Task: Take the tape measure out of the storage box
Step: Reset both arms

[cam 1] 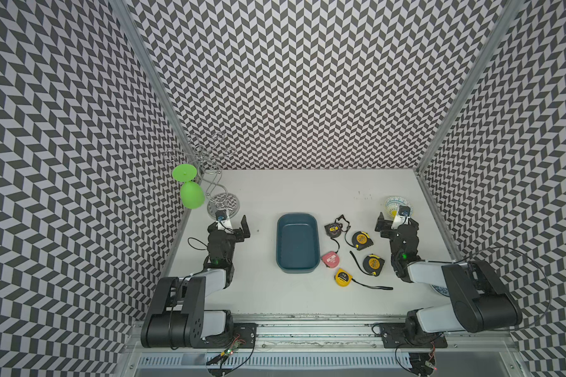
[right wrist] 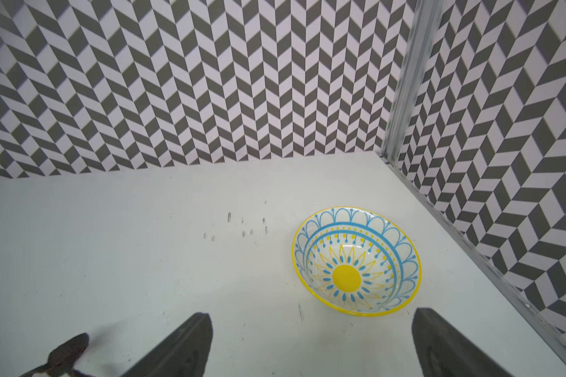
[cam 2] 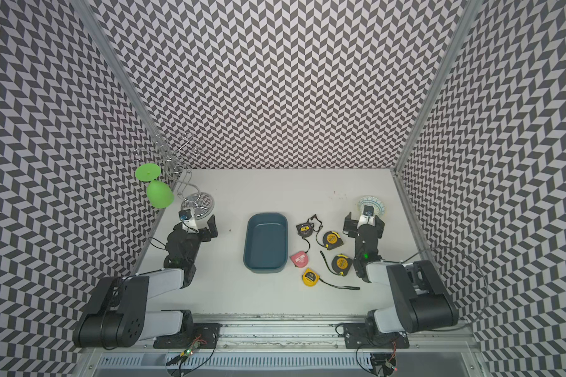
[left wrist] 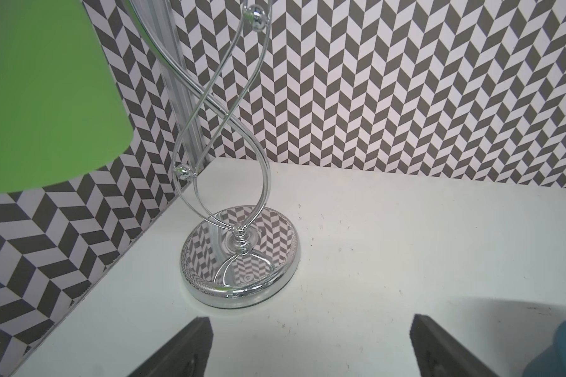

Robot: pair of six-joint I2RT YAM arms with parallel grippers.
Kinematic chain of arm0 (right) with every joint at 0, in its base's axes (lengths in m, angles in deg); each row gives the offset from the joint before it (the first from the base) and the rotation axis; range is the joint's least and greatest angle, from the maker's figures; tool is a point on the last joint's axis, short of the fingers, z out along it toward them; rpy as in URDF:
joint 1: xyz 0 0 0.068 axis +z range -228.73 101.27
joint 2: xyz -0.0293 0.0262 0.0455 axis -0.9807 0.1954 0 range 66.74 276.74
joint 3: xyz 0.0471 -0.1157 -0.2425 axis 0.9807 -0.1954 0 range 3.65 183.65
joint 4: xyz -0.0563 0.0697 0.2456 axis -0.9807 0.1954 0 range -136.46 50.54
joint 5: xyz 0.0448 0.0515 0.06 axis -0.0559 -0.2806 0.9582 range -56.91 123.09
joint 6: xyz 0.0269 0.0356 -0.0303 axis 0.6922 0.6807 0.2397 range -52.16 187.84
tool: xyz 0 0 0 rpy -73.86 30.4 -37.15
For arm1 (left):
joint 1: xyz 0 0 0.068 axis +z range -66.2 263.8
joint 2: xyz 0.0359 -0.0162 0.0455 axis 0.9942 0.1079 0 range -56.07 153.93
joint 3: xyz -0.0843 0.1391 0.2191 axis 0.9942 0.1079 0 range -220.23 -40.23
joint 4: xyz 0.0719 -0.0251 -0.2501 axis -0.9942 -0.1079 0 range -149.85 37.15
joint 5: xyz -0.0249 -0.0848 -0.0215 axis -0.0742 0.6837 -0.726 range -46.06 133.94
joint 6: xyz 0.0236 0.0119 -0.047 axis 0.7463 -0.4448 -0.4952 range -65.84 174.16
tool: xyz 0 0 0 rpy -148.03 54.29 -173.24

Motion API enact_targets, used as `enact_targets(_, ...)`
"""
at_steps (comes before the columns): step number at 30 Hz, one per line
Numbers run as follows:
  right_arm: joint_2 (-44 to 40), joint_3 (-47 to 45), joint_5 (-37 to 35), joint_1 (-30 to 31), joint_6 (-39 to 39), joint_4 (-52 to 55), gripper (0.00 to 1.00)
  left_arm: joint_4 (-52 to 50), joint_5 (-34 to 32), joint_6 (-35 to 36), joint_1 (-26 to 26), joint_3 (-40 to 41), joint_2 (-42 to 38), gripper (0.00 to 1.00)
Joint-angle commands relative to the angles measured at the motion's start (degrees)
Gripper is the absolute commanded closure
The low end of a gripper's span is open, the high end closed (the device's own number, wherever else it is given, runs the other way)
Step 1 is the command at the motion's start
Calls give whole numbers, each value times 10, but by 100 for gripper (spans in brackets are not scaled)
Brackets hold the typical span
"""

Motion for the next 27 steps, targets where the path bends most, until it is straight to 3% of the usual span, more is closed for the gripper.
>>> enact_targets(1,24,-24,-5,-6,0,-150,0,82,18,10,7,4,19,0)
enact_targets(4,31,-43,11,-15,5,-187,1,118,15,11,9,4,53,0)
enact_targets(7,69,-88,19,-15,-7,-312,1,138,11,8,9,-1,85,0)
enact_targets(13,57,-53,-1,-15,5,-209,0,154,19,11,9,2,97,0)
enact_targets(27,65,-60,16,-24,9,-246,0,166,29,23,4,5,107,0)
